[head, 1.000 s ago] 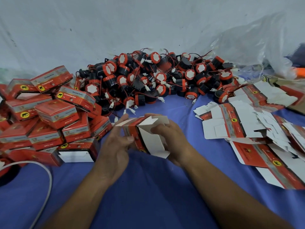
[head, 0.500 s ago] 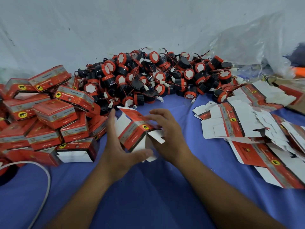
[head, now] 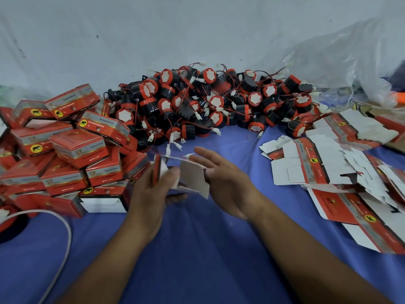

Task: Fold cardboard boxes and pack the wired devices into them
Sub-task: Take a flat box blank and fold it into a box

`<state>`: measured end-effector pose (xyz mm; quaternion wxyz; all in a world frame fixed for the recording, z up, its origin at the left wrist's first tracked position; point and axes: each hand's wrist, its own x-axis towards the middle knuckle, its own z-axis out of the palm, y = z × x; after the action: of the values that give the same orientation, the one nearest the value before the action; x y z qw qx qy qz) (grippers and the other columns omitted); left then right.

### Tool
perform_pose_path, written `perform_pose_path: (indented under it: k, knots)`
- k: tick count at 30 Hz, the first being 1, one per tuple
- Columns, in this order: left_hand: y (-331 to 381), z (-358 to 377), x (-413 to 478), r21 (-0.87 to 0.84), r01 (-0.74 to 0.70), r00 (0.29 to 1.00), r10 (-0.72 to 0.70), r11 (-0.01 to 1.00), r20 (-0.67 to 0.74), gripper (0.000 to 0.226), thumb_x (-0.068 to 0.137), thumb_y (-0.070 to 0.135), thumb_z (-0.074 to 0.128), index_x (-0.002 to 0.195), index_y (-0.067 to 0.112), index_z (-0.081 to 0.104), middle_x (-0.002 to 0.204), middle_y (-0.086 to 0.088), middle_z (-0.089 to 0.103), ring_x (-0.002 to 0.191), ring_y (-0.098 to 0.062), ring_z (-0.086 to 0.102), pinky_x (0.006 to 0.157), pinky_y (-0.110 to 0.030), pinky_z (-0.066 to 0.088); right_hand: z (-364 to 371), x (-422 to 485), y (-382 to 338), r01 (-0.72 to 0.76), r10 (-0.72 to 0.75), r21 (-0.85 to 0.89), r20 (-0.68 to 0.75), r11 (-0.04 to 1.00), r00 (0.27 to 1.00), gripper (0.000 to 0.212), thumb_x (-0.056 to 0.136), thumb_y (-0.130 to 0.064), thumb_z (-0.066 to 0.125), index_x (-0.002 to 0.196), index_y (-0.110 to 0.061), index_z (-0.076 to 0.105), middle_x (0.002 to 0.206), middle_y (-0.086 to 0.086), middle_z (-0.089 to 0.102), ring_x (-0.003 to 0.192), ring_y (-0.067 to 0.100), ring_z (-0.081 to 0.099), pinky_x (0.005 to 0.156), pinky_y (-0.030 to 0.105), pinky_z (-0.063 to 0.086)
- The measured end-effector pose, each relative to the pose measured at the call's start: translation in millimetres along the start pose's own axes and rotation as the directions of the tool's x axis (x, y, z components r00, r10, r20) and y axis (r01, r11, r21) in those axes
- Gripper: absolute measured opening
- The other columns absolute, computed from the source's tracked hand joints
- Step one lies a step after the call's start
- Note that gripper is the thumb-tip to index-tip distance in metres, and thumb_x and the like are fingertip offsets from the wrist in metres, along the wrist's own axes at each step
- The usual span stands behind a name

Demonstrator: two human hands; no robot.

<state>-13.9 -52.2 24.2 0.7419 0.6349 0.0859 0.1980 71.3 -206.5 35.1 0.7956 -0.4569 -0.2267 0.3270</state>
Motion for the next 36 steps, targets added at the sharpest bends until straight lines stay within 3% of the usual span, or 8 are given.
perform_pose_path:
  k: [5, 10, 13, 17, 19, 22, 26, 36]
  knots:
    - [7.2, -0.5, -1.6, -0.388, 0.157, 0.987, -0.160, 0.908, 0.024, 0.027, 0.080, 0.032, 0.063, 0.095, 0.015, 0.076, 0.094, -0.013, 0.074, 0.062, -0.016, 0.068, 0.051, -0.023, 0.055, 3.7, -0.6, 7.1, -0.026, 0.025, -0.117, -0.007, 0.993, 1.000, 0.058, 0.087, -0.020, 0.064, 0.142, -0.014, 0.048, 0.136, 0.003, 0.060, 0.118, 0.020, 0.062, 0.105, 0.037, 0.048]
    - [4.5, 4.0, -10.3, -0.268, 0.195, 0.968, -0.140, 0.943, 0.209, 0.023, 0.076, 0.042, 0.073, 0.087, 0.022, 0.079, 0.087, -0.006, 0.074, 0.071, -0.019, 0.072, 0.049, -0.027, 0.054, 8.2, -1.0, 17.9, -0.106, 0.097, -0.125, -0.078, 0.987, 0.992, 0.064, 0.091, -0.010, 0.070, 0.147, -0.016, 0.038, 0.124, 0.015, 0.068, 0.110, 0.032, 0.066, 0.100, 0.042, 0.052]
    - [5.8, 7.6, -11.1, -0.178, 0.194, 0.941, -0.132, 0.965, 0.310, 0.076, 0.053, 0.058, 0.089, 0.114, 0.020, 0.066, 0.099, -0.010, 0.073, 0.080, -0.027, 0.073, 0.053, -0.030, 0.056, 5.9, -0.1, 16.8, -0.060, 0.034, -0.172, -0.149, 0.983, 0.988, 0.045, 0.093, -0.007, 0.066, 0.134, -0.019, 0.050, 0.111, 0.015, 0.071, 0.090, 0.025, 0.067, 0.072, 0.031, 0.057]
    - [11.6, 10.2, -9.8, -0.161, 0.204, 0.934, -0.143, 0.966, 0.329, 0.109, 0.039, 0.053, 0.097, 0.131, 0.016, 0.052, 0.113, -0.010, 0.070, 0.085, -0.033, 0.072, 0.053, -0.033, 0.057, 3.2, 1.8, 14.8, -0.033, -0.015, -0.221, -0.211, 0.975, 0.977, 0.042, 0.092, -0.009, 0.068, 0.129, -0.022, 0.056, 0.113, 0.009, 0.073, 0.085, 0.020, 0.069, 0.068, 0.031, 0.055]
    - [10.3, 9.9, -9.0, -0.135, 0.200, 0.953, -0.160, 0.971, 0.257, 0.099, 0.040, 0.049, 0.097, 0.125, 0.016, 0.056, 0.109, -0.008, 0.071, 0.080, -0.030, 0.072, 0.049, -0.031, 0.055, 4.5, 1.9, 17.3, -0.015, -0.050, -0.286, -0.217, 0.958, 0.975, 0.046, 0.085, -0.017, 0.072, 0.127, -0.026, 0.057, 0.116, 0.006, 0.072, 0.093, 0.019, 0.069, 0.074, 0.030, 0.055]
    - [7.2, 7.5, -6.9, -0.111, 0.165, 0.981, -0.152, 0.980, 0.118, 0.042, 0.071, 0.028, 0.085, 0.107, 0.015, 0.067, 0.091, -0.008, 0.071, 0.070, -0.019, 0.069, 0.043, -0.025, 0.049, 5.3, -1.1, 19.2, 0.063, -0.161, -0.476, -0.169, 0.877, 0.972, 0.056, 0.075, -0.025, 0.077, 0.125, -0.031, 0.053, 0.121, -0.004, 0.068, 0.106, 0.012, 0.068, 0.086, 0.026, 0.056]
    - [2.3, 4.4, -4.9, -0.088, 0.191, 0.979, -0.183, 0.978, 0.094, 0.001, 0.079, 0.019, 0.077, 0.078, 0.019, 0.077, 0.075, -0.010, 0.068, 0.058, -0.019, 0.059, 0.039, -0.025, 0.042, 5.5, -6.6, 20.3, 0.158, -0.227, -0.652, -0.023, 0.742, 0.974, 0.059, 0.087, -0.015, 0.074, 0.131, -0.037, 0.042, 0.130, -0.008, 0.059, 0.117, 0.009, 0.061, 0.100, 0.030, 0.052]
    - [5.2, -4.9, -2.1, -0.145, 0.381, 0.923, -0.384, 0.913, 0.014, 0.046, 0.096, 0.023, 0.048, 0.058, 0.025, 0.075, 0.064, -0.001, 0.066, 0.048, -0.009, 0.058, 0.035, -0.022, 0.035, 8.5, -4.5, 27.6, 0.146, -0.189, -0.576, -0.015, 0.804, 0.982, 0.052, 0.073, -0.042, 0.069, 0.123, -0.046, 0.052, 0.098, -0.012, 0.063, 0.091, 0.008, 0.062, 0.079, 0.022, 0.051]
